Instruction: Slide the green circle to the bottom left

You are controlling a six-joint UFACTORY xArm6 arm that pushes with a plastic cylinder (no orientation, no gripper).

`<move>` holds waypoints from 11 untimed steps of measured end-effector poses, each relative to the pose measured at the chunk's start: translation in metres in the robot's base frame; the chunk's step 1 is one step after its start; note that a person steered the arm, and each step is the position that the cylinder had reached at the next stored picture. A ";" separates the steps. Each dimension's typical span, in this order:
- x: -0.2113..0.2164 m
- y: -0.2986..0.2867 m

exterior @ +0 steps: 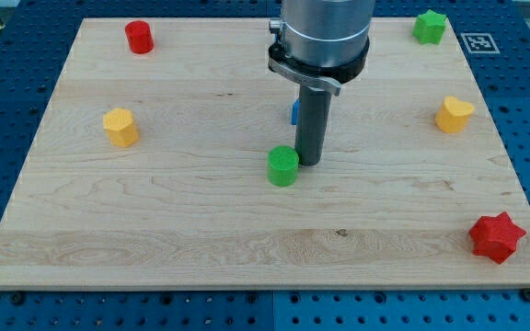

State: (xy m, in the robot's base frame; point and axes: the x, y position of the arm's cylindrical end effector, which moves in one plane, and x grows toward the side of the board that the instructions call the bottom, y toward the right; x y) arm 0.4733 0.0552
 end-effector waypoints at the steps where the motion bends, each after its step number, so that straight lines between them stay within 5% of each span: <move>1: 0.006 0.013; 11: 0.019 -0.046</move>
State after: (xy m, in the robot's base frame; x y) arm 0.4927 0.0091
